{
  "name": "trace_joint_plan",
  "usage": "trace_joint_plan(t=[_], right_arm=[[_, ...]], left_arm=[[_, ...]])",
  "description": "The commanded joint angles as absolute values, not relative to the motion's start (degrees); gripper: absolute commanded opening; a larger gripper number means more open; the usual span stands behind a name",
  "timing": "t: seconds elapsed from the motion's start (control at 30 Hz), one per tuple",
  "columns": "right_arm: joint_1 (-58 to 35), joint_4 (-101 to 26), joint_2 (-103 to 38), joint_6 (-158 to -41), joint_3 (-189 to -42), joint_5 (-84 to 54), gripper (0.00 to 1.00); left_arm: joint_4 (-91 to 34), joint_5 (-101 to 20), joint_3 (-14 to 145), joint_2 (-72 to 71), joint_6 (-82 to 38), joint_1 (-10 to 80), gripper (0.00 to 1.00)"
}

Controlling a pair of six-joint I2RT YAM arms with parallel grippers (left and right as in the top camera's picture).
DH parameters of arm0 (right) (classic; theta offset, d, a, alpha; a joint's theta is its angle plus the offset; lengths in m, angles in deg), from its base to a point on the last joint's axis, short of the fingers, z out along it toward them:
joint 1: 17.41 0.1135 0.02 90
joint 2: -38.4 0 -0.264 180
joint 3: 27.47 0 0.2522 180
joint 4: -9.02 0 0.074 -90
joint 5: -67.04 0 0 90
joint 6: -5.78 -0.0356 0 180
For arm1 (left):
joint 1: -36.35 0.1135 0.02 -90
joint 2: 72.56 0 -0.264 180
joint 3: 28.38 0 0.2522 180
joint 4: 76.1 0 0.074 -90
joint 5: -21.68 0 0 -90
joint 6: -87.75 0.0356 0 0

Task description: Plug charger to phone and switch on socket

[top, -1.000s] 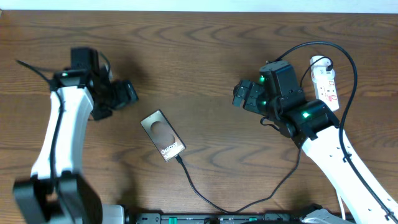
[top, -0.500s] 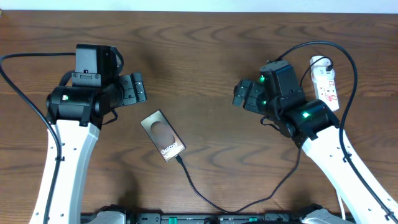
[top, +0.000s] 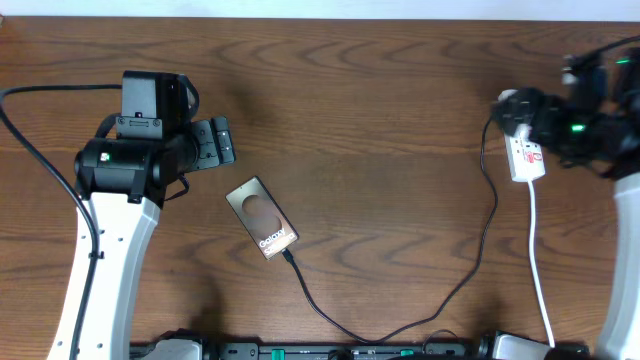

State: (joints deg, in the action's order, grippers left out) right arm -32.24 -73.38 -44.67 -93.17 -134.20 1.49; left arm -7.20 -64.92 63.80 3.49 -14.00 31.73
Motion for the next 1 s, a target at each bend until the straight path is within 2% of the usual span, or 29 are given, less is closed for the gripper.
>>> trace_joint_plan(t=[0.0,0.13,0.3,0.5,0.97], right_arm=[[-39.24,-73.58,-52.45,-81.70,-136.34,3.07,0.99],[-43.46,-70.87,-63.57,-76.49,-136.58,3.55,0.99],[-43.89,-68.60,-74.52,-68.43,-138.31,7.33,0.99],[-43.37,-60.07,-83.16,-67.49,-138.31,9.82,0.99],[-42.38,-52.75,-84.95,-64.87,-138.81,8.86,0.99]], left_arm=[[-7.24,-65.81,63.93,3.10,-13.21,31.60,0.91],[-7.24,-65.81,63.93,3.10,-13.21,31.60,0.91],[-7.24,-65.81,63.93,3.10,-13.21,31.60,0.92],[-7.24,-65.81,63.93,3.10,-13.21,31.60,0.91],[-7.24,-65.81,63.93,3.10,-13.21,31.60,0.92]])
